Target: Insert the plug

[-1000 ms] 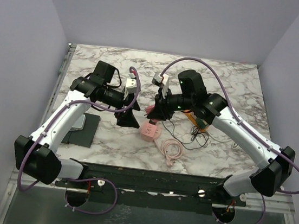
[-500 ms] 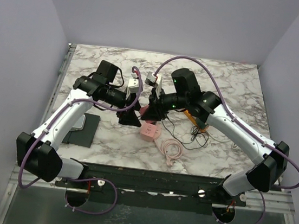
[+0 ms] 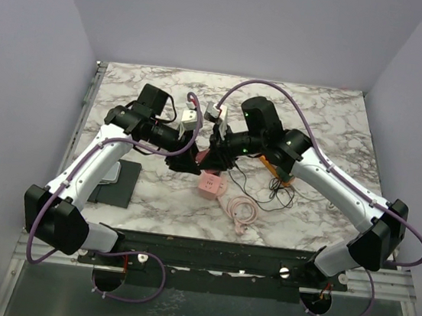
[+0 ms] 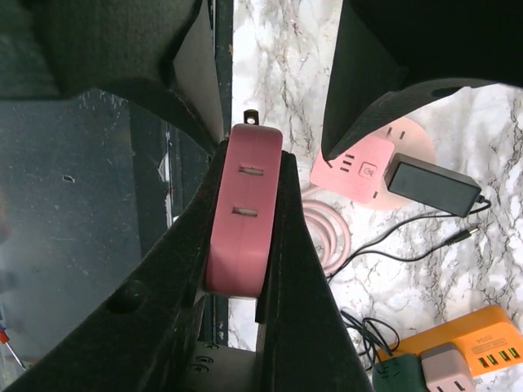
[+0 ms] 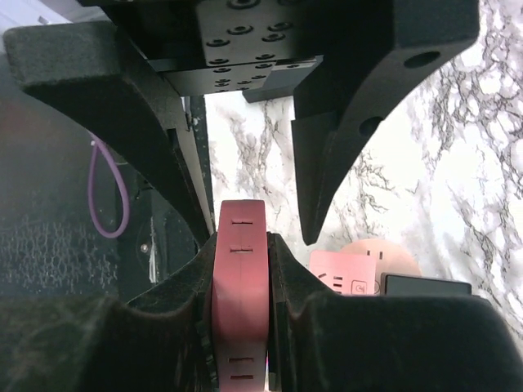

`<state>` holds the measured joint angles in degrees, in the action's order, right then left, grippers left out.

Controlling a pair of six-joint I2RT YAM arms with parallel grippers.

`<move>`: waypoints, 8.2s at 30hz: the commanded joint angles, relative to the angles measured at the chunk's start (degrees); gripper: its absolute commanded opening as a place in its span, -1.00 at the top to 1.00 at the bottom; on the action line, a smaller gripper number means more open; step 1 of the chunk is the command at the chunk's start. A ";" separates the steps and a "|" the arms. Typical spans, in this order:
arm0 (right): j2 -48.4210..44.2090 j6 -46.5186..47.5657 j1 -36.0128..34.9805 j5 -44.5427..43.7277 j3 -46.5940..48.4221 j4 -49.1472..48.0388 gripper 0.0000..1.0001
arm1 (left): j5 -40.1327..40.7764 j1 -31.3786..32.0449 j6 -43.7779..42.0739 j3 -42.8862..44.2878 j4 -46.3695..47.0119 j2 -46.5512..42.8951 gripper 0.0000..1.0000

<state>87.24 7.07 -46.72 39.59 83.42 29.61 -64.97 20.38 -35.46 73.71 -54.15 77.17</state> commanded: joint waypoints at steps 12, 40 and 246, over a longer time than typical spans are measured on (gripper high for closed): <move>-1.09 1.37 -0.83 -4.61 0.25 2.21 0.99 | -2.14 0.22 0.29 0.30 1.59 -1.61 0.41; 1.31 3.44 -0.83 1.95 2.17 3.69 0.94 | -5.46 0.62 1.98 1.44 0.72 -1.05 0.09; 21.54 22.11 -2.94 -18.94 9.10 23.90 0.99 | 34.05 19.12 -62.28 -40.22 34.30 -13.45 0.98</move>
<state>109.49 28.51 -49.06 21.82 94.26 52.29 -31.94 38.76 -98.78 33.63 -18.90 63.00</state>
